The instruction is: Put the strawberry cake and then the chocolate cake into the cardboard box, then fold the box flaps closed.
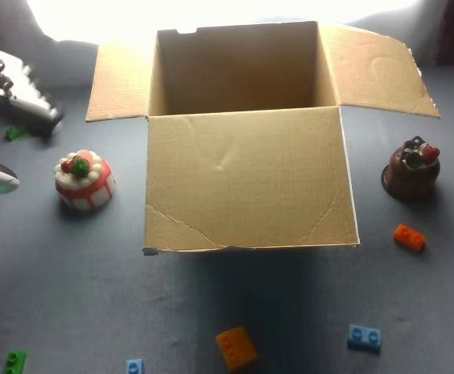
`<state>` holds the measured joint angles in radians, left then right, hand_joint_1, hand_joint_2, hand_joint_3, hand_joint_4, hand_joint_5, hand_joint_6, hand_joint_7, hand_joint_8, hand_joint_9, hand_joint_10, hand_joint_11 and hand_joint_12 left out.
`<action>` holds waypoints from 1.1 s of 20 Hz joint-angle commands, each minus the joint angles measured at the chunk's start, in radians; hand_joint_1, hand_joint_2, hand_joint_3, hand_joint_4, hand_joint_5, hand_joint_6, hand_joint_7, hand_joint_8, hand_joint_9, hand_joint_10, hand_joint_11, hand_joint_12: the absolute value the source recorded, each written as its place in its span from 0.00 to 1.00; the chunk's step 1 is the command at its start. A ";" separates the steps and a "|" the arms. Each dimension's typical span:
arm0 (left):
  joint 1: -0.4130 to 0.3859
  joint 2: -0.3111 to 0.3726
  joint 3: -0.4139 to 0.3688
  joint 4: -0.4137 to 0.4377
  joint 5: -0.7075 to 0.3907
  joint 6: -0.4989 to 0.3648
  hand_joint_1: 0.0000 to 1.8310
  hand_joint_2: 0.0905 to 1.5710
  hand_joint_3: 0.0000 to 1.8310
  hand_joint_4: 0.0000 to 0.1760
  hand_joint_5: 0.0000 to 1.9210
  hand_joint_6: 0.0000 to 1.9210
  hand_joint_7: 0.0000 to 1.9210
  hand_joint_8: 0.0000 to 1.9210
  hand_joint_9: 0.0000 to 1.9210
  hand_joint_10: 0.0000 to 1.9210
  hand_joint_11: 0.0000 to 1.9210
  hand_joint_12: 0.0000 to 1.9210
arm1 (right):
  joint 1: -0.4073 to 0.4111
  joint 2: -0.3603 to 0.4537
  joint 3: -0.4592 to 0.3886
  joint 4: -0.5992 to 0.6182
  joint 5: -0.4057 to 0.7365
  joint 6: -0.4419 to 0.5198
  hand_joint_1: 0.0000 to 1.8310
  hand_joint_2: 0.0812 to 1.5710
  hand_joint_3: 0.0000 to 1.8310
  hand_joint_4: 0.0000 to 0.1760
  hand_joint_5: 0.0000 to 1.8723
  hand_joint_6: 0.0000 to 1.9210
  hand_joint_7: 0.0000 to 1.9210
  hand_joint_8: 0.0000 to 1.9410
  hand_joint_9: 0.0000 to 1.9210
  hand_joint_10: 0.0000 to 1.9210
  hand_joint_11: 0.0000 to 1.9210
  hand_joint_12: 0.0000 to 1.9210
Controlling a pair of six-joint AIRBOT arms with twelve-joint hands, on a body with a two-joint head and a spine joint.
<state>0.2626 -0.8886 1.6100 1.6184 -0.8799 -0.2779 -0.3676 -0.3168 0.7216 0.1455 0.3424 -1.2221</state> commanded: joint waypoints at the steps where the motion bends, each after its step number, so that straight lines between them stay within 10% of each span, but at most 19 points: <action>1: -0.008 0.007 0.006 -0.070 -0.010 0.002 0.09 0.76 0.01 0.04 0.08 0.00 0.10 0.00 0.13 0.01 0.00 0.45 | 0.006 0.010 0.003 0.007 0.103 -0.007 0.00 0.71 0.01 0.00 0.07 0.01 0.06 0.00 0.06 0.02 0.00 0.23; 7: -0.002 0.007 -0.003 -0.042 -0.014 0.019 0.01 0.71 0.00 0.07 0.05 0.00 0.04 0.00 0.05 0.00 0.00 0.31 | -0.009 0.003 0.004 0.007 0.117 -0.007 0.00 0.74 0.00 0.00 0.07 0.00 0.07 0.00 0.06 0.00 0.00 0.18; 10: -0.003 0.007 -0.007 -0.031 -0.012 0.024 0.05 0.63 0.00 0.18 0.00 0.00 0.00 0.00 0.00 0.00 0.00 0.05 | -0.017 -0.005 0.004 0.050 0.131 -0.007 0.05 0.70 0.00 0.00 0.04 0.00 0.04 0.00 0.02 0.00 0.00 0.03; 15: -0.003 0.000 -0.019 0.019 -0.004 0.024 0.27 0.52 0.00 0.13 0.00 0.00 0.00 0.00 0.00 0.00 0.00 0.05 | -0.020 -0.012 0.003 0.056 0.109 -0.015 0.13 0.64 0.00 0.00 0.03 0.00 0.03 0.00 0.03 0.00 0.00 0.14; 22: 0.015 -0.042 -0.017 0.058 0.012 -0.003 0.50 0.54 0.00 0.31 0.00 0.00 0.00 0.00 0.00 0.00 0.00 0.00 | -0.022 -0.012 0.003 0.056 0.106 -0.018 0.16 0.64 0.00 0.00 0.02 0.00 0.04 0.00 0.02 0.00 0.00 0.09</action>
<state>0.2829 -0.9386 1.5890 1.7294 -0.8700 -0.2836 -0.3935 -0.3412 0.7216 0.1940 0.3386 -1.2354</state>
